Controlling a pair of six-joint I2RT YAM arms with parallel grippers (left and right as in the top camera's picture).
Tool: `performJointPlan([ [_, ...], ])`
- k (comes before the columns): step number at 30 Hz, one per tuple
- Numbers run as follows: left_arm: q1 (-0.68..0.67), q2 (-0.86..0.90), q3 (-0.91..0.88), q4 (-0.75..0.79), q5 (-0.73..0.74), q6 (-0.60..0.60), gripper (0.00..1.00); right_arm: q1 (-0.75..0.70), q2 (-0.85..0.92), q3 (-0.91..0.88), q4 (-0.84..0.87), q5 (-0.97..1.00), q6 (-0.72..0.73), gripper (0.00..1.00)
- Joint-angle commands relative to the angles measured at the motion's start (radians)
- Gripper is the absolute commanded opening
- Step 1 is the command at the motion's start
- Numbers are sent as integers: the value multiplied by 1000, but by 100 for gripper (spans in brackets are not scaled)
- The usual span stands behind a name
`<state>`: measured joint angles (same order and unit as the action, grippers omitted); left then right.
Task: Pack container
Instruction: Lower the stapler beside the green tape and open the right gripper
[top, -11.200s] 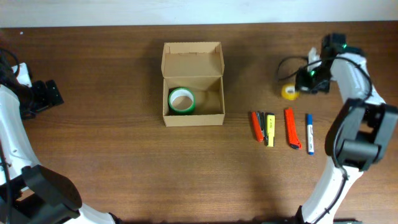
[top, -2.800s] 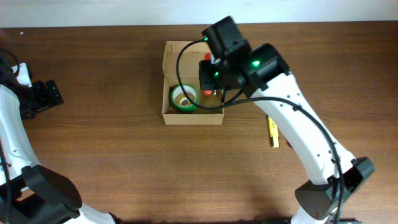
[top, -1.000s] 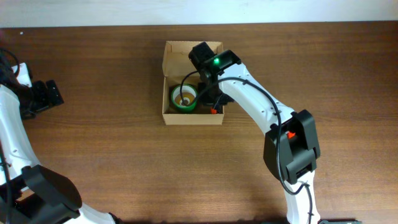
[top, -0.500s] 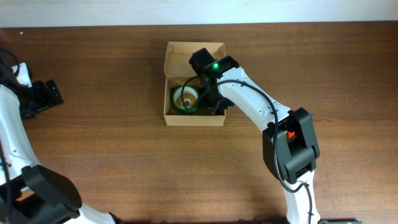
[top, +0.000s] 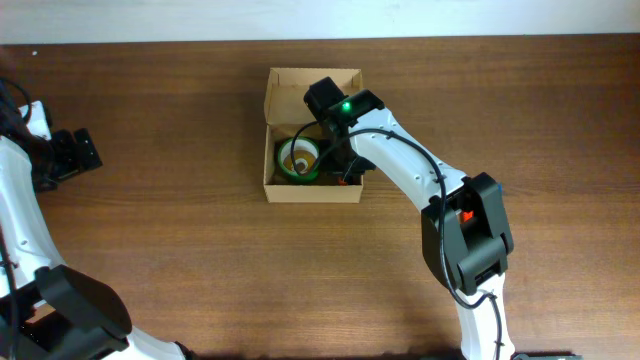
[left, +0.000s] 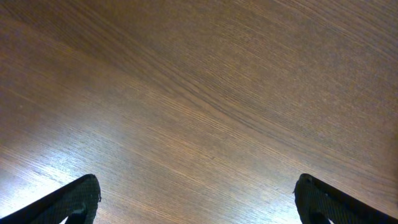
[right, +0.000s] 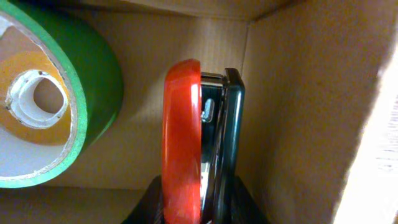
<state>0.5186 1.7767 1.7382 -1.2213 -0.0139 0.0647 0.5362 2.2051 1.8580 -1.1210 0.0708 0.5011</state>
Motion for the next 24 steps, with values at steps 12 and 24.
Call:
performJointPlan([
  [12,4,9,-3,2,8,19,100,-7,14,-8,3,13,1,30],
  [24,4,9,-3,2,8,19,99,-8,14,-8,5,19,-26,39],
])
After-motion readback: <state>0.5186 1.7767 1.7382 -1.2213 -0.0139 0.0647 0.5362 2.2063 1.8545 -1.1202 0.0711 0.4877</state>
